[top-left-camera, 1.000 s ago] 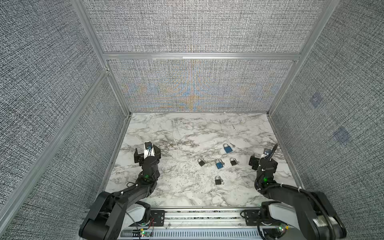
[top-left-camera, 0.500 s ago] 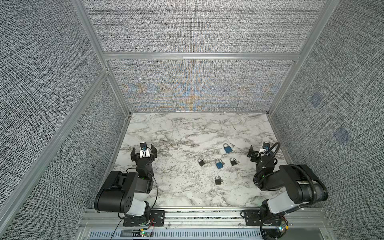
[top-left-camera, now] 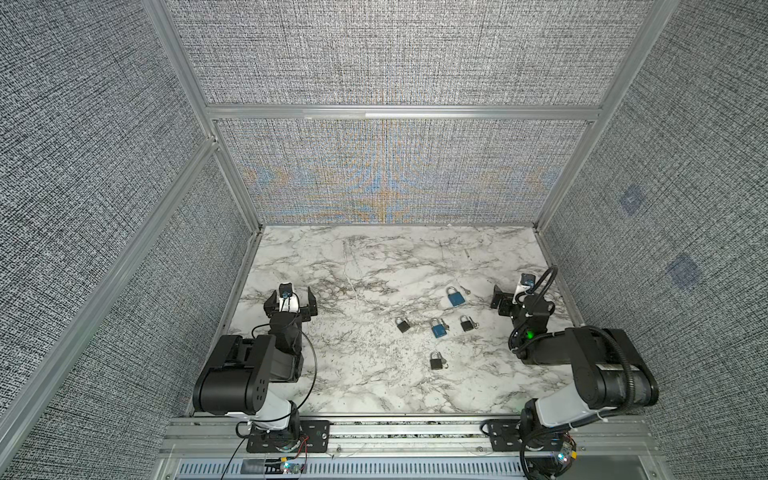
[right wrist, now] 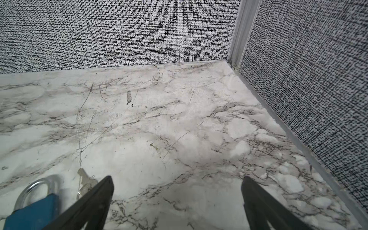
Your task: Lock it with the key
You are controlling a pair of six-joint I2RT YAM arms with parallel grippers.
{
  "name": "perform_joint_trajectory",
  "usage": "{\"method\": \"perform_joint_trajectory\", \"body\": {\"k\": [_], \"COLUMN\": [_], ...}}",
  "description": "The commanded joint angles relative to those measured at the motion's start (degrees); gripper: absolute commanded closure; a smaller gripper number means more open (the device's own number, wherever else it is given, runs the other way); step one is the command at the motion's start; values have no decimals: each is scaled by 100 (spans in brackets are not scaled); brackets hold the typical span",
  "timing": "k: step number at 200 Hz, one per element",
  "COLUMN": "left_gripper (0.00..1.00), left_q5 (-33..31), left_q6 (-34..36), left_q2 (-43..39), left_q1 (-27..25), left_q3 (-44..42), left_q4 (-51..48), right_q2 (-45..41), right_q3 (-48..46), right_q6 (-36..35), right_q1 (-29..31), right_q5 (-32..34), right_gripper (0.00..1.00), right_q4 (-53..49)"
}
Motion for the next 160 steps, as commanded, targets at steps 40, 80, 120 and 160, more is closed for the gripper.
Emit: {"method": "perform_joint_trajectory", "body": {"k": [40,80,120,160], "left_gripper": [1,1,1,1], "left_q5": [86,88,546,59], "left_q6": [-3,0,303,-77], "left_q2": [8,9,193,-392], "left_q1": [6,7,10,12], "left_q3": [28,30,-966,82], "left_q4": [152,140,2213,-558], "right_q2": [-7,-12,-15,-52], "right_q3": [11,16,-693,-35], "right_q6": [2,3,-316,-86], "right_q1": [5,0,198,136], "right_q5": [-15,-15,-55,177], "right_gripper": [1,1,1,1], "right_q4": [-12,-10,1285,4]}}
